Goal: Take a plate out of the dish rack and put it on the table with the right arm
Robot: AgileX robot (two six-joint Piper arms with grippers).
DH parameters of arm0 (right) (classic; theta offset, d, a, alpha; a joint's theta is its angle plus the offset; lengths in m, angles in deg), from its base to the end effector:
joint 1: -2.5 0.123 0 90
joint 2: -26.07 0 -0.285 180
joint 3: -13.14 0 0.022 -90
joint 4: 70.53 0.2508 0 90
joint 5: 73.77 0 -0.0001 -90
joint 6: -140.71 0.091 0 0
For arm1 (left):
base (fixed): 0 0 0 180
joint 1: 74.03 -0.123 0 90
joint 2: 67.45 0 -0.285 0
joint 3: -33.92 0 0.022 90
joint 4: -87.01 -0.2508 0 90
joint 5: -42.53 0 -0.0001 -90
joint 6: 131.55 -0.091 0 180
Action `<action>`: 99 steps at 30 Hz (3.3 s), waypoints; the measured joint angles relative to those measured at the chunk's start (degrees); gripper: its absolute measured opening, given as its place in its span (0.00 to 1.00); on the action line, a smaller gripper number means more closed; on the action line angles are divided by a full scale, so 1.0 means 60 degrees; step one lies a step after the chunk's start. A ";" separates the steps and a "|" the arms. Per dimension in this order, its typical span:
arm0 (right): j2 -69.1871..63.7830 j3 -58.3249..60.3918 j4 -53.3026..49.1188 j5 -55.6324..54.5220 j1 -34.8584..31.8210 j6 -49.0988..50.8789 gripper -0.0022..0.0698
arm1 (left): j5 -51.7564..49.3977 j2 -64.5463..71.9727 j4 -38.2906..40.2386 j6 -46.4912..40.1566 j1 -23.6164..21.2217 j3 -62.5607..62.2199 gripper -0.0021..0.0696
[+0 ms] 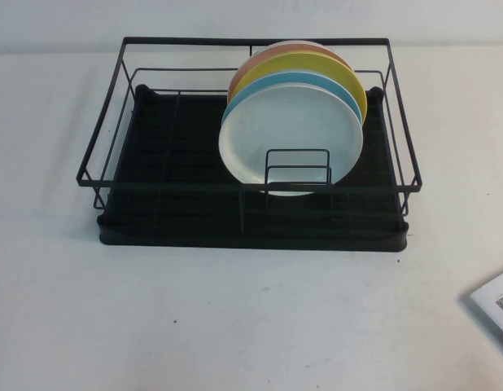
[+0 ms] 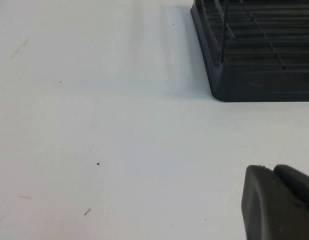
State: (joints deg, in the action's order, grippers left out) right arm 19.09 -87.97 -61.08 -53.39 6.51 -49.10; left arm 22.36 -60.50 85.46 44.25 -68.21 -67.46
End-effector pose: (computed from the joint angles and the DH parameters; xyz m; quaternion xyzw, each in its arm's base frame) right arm 0.0525 0.0089 0.1725 -0.0517 0.7968 0.0389 0.6008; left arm 0.0528 -0.0045 0.1740 0.0769 0.7935 0.0028 0.6037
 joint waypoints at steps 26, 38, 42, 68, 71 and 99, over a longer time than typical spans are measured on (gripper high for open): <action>0.0000 0.0000 0.4113 -0.1281 0.0000 0.0000 0.00 | 0.0000 0.0000 0.0000 0.0000 0.0000 0.0000 0.02; 0.0000 0.0000 0.7997 -0.2661 0.0000 0.0000 0.00 | 0.0000 0.0000 0.0000 0.0000 0.0000 0.0000 0.02; 0.0000 0.0000 0.8087 -0.2092 0.0000 0.0000 0.00 | 0.0000 0.0000 0.0000 0.0000 0.0000 0.0000 0.02; -1.0381 -0.8947 0.5229 0.2511 0.0000 -0.4479 0.00 | 0.0000 0.0000 0.0000 0.0000 0.0000 0.0000 0.02; -1.1290 -0.9786 0.5640 0.2939 0.0000 -0.5583 0.00 | 0.0000 0.0000 0.0000 0.0000 0.0000 0.0000 0.02; -1.5695 -1.3765 0.5884 0.3787 0.2488 -1.1770 0.41 | 0.0000 0.0000 0.0000 0.0000 0.0000 0.0000 0.02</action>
State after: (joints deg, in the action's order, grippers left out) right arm -75.08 -170.57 -25.78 -30.67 21.44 -119.72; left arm 22.36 -60.50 85.46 44.25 -68.21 -67.46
